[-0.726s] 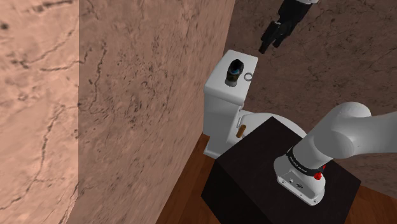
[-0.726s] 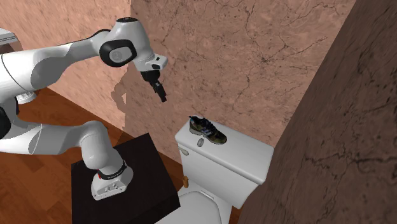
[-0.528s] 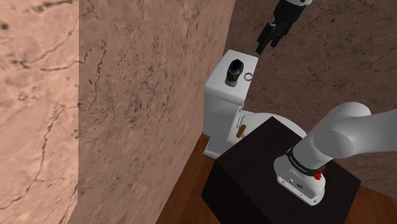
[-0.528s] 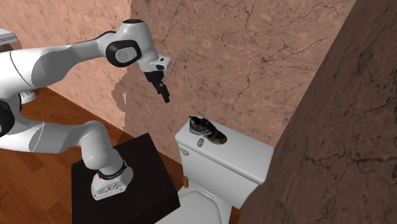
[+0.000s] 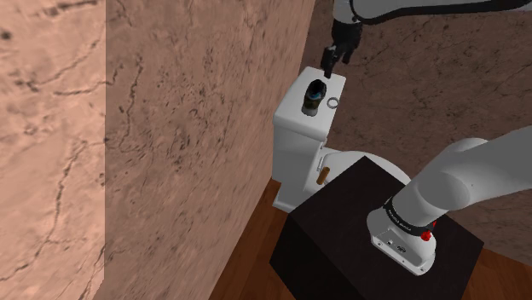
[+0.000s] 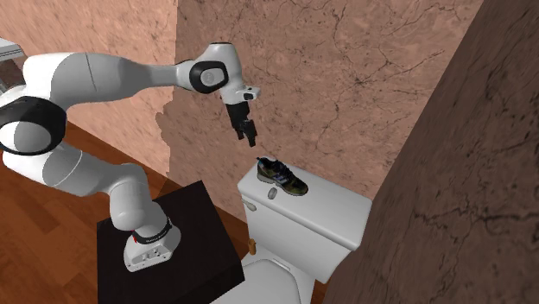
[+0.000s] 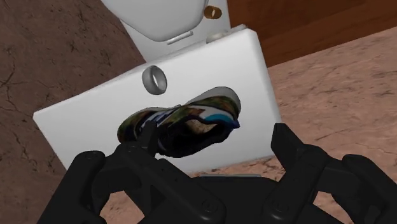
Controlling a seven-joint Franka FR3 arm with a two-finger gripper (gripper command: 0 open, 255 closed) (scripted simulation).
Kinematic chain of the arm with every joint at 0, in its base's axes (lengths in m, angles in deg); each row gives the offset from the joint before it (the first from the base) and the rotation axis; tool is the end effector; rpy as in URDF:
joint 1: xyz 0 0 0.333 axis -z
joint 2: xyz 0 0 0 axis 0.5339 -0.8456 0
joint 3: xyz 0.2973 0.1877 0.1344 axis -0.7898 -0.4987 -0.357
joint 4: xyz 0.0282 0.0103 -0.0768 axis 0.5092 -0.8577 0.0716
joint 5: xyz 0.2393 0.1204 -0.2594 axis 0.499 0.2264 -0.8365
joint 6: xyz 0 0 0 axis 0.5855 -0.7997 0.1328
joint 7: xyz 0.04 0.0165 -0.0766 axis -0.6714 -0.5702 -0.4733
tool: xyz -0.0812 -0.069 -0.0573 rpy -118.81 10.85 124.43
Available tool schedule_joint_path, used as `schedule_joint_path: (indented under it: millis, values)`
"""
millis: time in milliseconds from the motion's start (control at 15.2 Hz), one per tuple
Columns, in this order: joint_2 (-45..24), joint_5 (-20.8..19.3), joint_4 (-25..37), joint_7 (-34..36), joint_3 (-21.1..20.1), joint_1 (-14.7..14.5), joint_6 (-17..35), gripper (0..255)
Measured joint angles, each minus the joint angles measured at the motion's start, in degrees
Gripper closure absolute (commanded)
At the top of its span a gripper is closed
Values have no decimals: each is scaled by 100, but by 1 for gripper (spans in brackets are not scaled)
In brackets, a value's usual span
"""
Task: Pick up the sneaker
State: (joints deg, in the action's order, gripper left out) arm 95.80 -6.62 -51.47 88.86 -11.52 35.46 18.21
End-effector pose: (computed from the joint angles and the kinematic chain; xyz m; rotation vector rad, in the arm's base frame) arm 0.3698 0.0130 0.5902 2.8624 0.0950 0.0527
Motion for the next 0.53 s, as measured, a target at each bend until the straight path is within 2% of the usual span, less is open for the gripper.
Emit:
schedule_joint_path:
  millis: [528]
  values:
    - [-1923, -1558, 882, 443, -337, 338, 128, 0]
